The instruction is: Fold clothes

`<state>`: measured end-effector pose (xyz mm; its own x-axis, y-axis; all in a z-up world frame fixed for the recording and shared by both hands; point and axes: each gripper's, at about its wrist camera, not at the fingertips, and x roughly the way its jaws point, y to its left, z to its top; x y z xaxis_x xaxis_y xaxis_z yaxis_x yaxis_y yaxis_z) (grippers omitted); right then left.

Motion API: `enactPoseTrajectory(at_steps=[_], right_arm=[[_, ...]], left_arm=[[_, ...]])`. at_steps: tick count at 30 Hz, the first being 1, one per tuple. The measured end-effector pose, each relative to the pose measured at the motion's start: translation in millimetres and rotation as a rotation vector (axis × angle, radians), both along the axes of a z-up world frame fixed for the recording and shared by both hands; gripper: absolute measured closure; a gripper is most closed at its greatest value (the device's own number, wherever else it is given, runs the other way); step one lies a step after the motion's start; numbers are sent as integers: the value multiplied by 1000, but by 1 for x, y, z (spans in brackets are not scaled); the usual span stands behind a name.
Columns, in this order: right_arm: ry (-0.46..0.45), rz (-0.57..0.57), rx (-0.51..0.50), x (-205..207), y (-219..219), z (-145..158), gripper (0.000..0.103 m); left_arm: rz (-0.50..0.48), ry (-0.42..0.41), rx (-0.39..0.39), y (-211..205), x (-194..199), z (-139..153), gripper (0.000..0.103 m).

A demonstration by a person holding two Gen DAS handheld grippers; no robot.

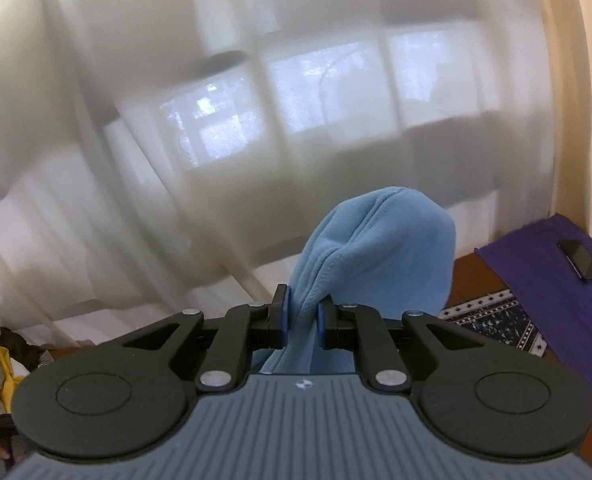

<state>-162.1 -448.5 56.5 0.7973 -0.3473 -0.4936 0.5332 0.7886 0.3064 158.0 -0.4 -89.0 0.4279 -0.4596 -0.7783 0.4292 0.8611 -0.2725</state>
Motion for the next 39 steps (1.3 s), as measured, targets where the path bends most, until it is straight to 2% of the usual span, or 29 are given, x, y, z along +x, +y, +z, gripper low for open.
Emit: enactPoseTrajectory(at_steps=[3,8,10,11,12,14,21,25,26,28,30,33,36,39], right_arm=[[-7,-1,6,1,2,0,89],[-3,6,0,-1,8,3,89],[5,8,-4,-1,9,4,89],[11,13,-6,1,10,5,89],[17,18,-10,3,11,6,89],[25,28,-20,6,12,8,89],[18,94,-50,42,17,22,89],[-15,132,-76,80,18,36,90],[-32,135,-85,91,17,42,95],[-66,146,-94,114,15,52,95],[-48,162,-99,145,13,52,96],[23,173,-107,194,10,35,96],[112,165,-79,236,5,-9,96],[226,157,-44,271,1,-66,95]], left_arm=[[-94,-35,141,-39,1,-22,18],[-142,22,255,-66,9,-61,21],[-139,47,286,-67,12,-72,63],[-130,59,308,-66,14,-75,98],[-114,62,316,-63,15,-77,98],[-57,54,275,-48,15,-67,100],[231,-75,174,48,14,9,101],[398,-153,118,104,13,55,101],[434,-168,105,116,13,63,101],[499,-192,83,138,10,77,101],[549,-222,88,154,9,84,101],[612,-209,111,172,16,79,101],[654,-138,184,184,26,51,101],[664,-58,255,190,32,17,101]])
